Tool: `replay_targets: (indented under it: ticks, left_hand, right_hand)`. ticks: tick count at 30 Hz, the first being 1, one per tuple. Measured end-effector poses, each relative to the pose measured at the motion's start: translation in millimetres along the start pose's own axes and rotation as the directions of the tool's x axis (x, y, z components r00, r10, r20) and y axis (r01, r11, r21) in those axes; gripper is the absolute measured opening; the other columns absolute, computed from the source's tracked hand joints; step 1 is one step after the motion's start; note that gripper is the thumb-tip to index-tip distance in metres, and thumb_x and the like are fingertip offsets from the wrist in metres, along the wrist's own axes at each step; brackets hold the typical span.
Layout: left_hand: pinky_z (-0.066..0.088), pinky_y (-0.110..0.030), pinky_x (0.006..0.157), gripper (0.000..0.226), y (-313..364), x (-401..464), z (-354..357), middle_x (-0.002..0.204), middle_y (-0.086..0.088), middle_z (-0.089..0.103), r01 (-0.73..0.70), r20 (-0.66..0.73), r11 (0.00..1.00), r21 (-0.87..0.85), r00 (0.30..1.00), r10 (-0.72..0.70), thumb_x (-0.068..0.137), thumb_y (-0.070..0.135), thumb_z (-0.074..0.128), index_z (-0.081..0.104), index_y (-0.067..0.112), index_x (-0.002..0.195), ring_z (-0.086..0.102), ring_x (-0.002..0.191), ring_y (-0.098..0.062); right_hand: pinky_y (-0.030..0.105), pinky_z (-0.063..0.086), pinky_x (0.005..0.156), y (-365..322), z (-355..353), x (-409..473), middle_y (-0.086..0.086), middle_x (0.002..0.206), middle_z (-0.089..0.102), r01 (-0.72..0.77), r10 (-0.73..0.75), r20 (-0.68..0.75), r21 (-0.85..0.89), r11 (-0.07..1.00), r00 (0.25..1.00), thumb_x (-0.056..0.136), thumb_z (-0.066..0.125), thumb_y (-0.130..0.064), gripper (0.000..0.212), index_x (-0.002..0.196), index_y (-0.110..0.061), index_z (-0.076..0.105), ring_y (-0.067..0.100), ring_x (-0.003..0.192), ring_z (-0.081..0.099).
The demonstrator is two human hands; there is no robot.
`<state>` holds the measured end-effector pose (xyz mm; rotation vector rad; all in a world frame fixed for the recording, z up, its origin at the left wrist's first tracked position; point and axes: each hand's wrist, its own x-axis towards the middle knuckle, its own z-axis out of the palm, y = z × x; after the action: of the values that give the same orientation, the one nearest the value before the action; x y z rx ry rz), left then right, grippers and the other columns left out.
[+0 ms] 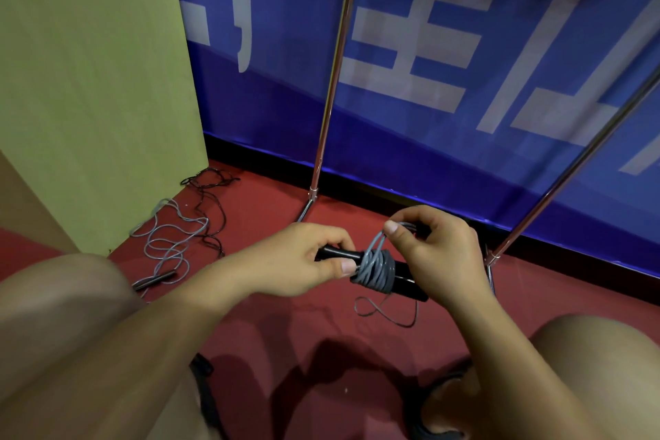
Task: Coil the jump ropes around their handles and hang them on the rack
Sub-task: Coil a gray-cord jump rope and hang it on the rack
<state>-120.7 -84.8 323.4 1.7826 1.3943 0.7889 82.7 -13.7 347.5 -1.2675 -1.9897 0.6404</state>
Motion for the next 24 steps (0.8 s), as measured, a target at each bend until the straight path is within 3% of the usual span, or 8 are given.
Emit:
replay_targets:
  ticks: [3, 7, 12, 16, 18, 19, 21, 24]
  left_hand:
    - [0.044, -0.021, 0.065, 0.007, 3, -2, -7, 0.071, 0.010, 0.058, -0.016, 0.061, 0.982, -0.189, 0.998, 0.028, 0.097, 0.018, 0.063, 0.065, 0.012, 0.097, 0.052, 0.065, -0.009]
    - [0.045, -0.019, 0.066, 0.013, 9, -6, -12, 0.070, 0.008, 0.061, -0.032, 0.079, 0.936, -0.350, 0.995, 0.064, 0.092, 0.021, 0.061, 0.063, 0.008, 0.095, 0.055, 0.066, -0.011]
    - [0.048, -0.021, 0.066, 0.021, 10, -6, -15, 0.071, 0.000, 0.061, -0.056, 0.057, 0.877, -0.478, 0.994, 0.094, 0.088, 0.028, 0.066, 0.063, 0.008, 0.091, 0.058, 0.063, -0.014]
    - [0.051, -0.024, 0.065, 0.036, 11, -8, -12, 0.075, -0.007, 0.062, -0.070, 0.052, 0.749, -0.659, 0.989, 0.138, 0.080, 0.043, 0.078, 0.067, 0.010, 0.092, 0.058, 0.065, -0.015]
    - [0.052, -0.025, 0.065, 0.028, 13, -9, -9, 0.075, -0.003, 0.063, -0.064, 0.047, 0.696, -0.715, 0.989, 0.140, 0.081, 0.040, 0.078, 0.070, 0.015, 0.090, 0.059, 0.064, -0.013]
    - [0.052, -0.026, 0.065, 0.021, 13, -9, -7, 0.074, -0.002, 0.063, -0.062, 0.028, 0.678, -0.732, 0.992, 0.121, 0.083, 0.035, 0.076, 0.070, 0.015, 0.089, 0.059, 0.063, -0.013]
    - [0.053, -0.027, 0.066, 0.011, 15, -7, -3, 0.073, -0.003, 0.062, -0.052, -0.044, 0.646, -0.762, 0.999, 0.028, 0.087, 0.021, 0.066, 0.066, 0.010, 0.089, 0.058, 0.061, -0.013]
    - [0.052, -0.023, 0.066, 0.011, 14, -2, 0, 0.074, -0.008, 0.060, -0.038, -0.162, 0.687, -0.726, 0.980, -0.118, 0.092, 0.019, 0.065, 0.063, 0.009, 0.088, 0.058, 0.063, -0.015]
  right_hand:
    - [0.015, 0.046, 0.064, 0, -5, 2, -0.009, 0.069, 0.070, -0.082, 0.068, 0.075, 0.197, 0.977, 0.995, 0.082, 0.079, -0.027, 0.009, 0.078, -0.025, 0.072, 0.001, 0.063, 0.060]
    - [0.012, 0.036, 0.048, -4, -14, 3, -0.002, 0.061, 0.062, -0.199, 0.106, 0.233, 0.421, 0.885, 0.967, 0.087, 0.072, -0.020, 0.013, 0.082, -0.009, 0.069, 0.001, 0.047, 0.046]
    - [0.030, 0.034, 0.058, -3, -14, 4, 0.013, 0.072, 0.058, -0.394, 0.174, 0.410, 0.547, 0.739, 0.895, 0.085, 0.067, -0.026, 0.015, 0.074, -0.016, 0.069, 0.021, 0.063, 0.042]
    - [0.028, 0.044, 0.060, -4, -11, 3, 0.012, 0.072, 0.060, -0.416, 0.140, 0.464, 0.571, 0.708, 0.875, 0.078, 0.068, -0.024, 0.014, 0.078, -0.010, 0.067, 0.019, 0.061, 0.053]
    - [0.024, 0.048, 0.056, -5, -5, -1, 0.008, 0.071, 0.063, -0.382, 0.100, 0.467, 0.560, 0.736, 0.878, 0.080, 0.069, -0.012, 0.012, 0.084, -0.003, 0.064, 0.014, 0.059, 0.057]
    - [0.023, 0.047, 0.054, -4, -1, -4, 0.005, 0.068, 0.062, -0.327, 0.071, 0.456, 0.511, 0.795, 0.887, 0.083, 0.068, -0.004, 0.005, 0.084, -0.001, 0.063, 0.013, 0.058, 0.056]
    - [0.026, 0.041, 0.051, -3, 11, -10, 0.001, 0.060, 0.058, -0.242, 0.074, 0.431, 0.349, 0.905, 0.899, 0.094, 0.054, -0.001, 0.018, 0.077, -0.003, 0.060, 0.011, 0.052, 0.049]
    - [0.021, 0.038, 0.045, -11, 25, -17, 0.001, 0.056, 0.060, -0.311, 0.179, 0.437, 0.253, 0.916, 0.882, 0.101, 0.039, -0.009, 0.034, 0.073, -0.010, 0.058, 0.011, 0.044, 0.046]
